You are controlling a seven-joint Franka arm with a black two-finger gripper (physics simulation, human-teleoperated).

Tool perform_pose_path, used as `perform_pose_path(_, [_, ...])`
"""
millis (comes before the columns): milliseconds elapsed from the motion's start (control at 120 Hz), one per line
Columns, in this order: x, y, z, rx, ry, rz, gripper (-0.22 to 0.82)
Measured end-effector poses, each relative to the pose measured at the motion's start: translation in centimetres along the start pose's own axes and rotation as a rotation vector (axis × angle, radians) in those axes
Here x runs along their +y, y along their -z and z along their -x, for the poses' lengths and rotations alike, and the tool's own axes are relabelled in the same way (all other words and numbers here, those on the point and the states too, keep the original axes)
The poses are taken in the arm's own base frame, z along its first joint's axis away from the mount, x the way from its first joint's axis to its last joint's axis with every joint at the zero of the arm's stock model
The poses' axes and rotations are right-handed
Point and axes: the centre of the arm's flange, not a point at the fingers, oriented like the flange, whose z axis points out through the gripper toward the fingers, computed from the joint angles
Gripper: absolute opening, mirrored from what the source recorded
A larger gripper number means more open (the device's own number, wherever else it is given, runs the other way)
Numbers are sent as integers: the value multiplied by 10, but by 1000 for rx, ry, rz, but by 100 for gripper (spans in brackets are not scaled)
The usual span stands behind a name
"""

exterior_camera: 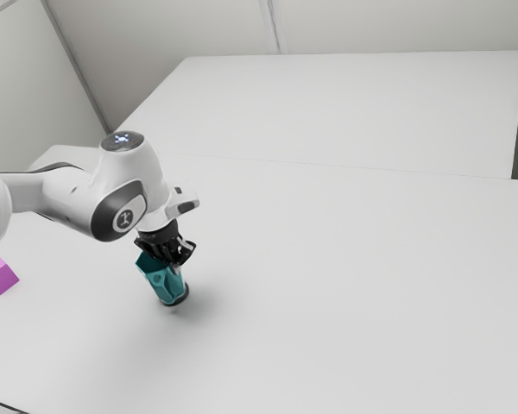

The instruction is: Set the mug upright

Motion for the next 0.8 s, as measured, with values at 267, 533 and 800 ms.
perform_pose_path(267, [1,-6,0,-12,15,-1,-18])
perform_pose_path(533, [1,-4,0,-10,29,9,15])
perform_pose_path(800, [-1,9,-1,18,36,15,46])
